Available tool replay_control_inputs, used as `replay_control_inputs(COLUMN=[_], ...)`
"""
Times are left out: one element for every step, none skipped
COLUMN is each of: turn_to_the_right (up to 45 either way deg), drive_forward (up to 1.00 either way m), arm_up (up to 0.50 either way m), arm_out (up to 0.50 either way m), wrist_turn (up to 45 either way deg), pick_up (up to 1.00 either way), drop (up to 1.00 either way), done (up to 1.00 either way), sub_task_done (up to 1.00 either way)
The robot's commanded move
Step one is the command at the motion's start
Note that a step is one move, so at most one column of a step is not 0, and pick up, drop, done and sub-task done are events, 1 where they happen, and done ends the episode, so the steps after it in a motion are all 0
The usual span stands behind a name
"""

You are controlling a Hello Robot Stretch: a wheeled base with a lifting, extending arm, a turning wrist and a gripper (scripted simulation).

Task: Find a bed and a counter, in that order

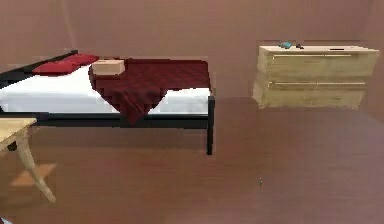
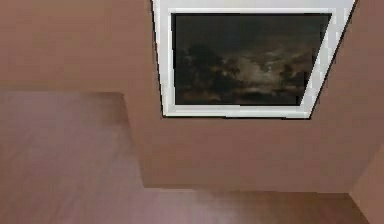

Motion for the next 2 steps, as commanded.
replay_control_inputs(turn_to_the_right=[0.0, -21.0], drive_forward=[1.00, 0.00], arm_up=[0.00, 0.00], arm_out=[0.00, 0.00], wrist_turn=[0.0, 0.0], pick_up=[0.00, 0.00], drop=[0.00, 0.00], done=[0.00, 0.00], sub_task_done=[0.00, 0.00])
